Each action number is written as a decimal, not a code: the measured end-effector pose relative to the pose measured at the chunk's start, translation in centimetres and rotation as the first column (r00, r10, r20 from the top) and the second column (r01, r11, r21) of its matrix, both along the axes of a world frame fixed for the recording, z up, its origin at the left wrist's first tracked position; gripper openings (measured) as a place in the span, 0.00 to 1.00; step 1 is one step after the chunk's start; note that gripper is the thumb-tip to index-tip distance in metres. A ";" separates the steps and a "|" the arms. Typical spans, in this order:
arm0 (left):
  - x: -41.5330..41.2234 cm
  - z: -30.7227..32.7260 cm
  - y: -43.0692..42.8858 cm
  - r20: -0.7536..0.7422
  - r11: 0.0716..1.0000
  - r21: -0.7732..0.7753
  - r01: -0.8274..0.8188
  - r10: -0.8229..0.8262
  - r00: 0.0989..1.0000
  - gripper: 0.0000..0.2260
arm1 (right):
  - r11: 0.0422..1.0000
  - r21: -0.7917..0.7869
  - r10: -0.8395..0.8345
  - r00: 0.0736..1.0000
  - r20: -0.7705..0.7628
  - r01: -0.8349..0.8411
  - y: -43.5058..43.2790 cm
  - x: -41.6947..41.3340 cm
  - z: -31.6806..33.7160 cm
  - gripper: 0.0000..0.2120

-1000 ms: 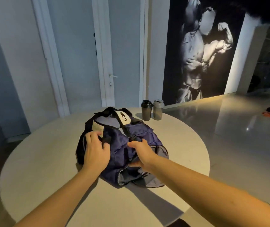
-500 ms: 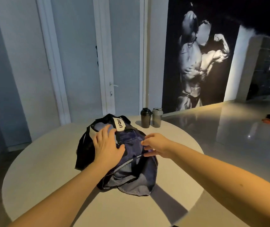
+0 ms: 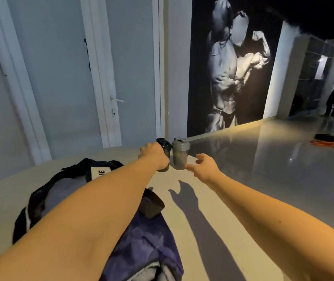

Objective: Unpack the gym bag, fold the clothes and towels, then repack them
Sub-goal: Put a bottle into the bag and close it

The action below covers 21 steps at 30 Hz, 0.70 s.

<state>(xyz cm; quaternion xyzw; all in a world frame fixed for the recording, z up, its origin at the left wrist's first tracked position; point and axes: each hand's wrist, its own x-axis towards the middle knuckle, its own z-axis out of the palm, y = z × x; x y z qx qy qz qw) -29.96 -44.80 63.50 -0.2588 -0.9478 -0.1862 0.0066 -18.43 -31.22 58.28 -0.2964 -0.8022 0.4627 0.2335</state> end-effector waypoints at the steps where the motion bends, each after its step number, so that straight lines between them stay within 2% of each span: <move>1: -2.5 -0.2 2.0 0.003 1.000 0.009 -0.018 0.018 1.000 0.24 | 1.000 0.020 -0.016 1.000 0.000 0.016 1.8 -2.1 -0.8 0.41; 6: -12.8 -1.3 8.9 0.035 0.997 0.066 -0.049 0.047 0.998 0.36 | 0.998 0.006 -0.068 0.995 -0.070 0.069 8.8 -11.0 -3.7 0.45; 10: -17.0 -3.3 11.8 0.054 0.997 0.077 -0.012 0.008 0.998 0.45 | 0.998 -0.061 -0.019 0.989 -0.147 0.010 11.5 -15.9 -4.6 0.49; 14: -19.2 -5.6 13.2 0.114 0.994 0.099 0.047 -0.058 0.992 0.41 | 0.989 -0.132 0.040 0.987 -0.155 -0.061 13.1 -18.7 -5.6 0.53; 18: -19.5 -6.2 13.4 0.133 0.980 0.192 0.045 -0.072 0.989 0.36 | 0.996 -0.067 0.036 0.981 -0.192 -0.050 13.5 -19.7 -6.7 0.44; 21: -18.6 -5.9 13.1 0.121 0.989 0.141 0.048 -0.066 0.990 0.35 | 0.998 -0.024 0.056 0.975 -0.214 -0.062 13.4 -18.6 -6.9 0.41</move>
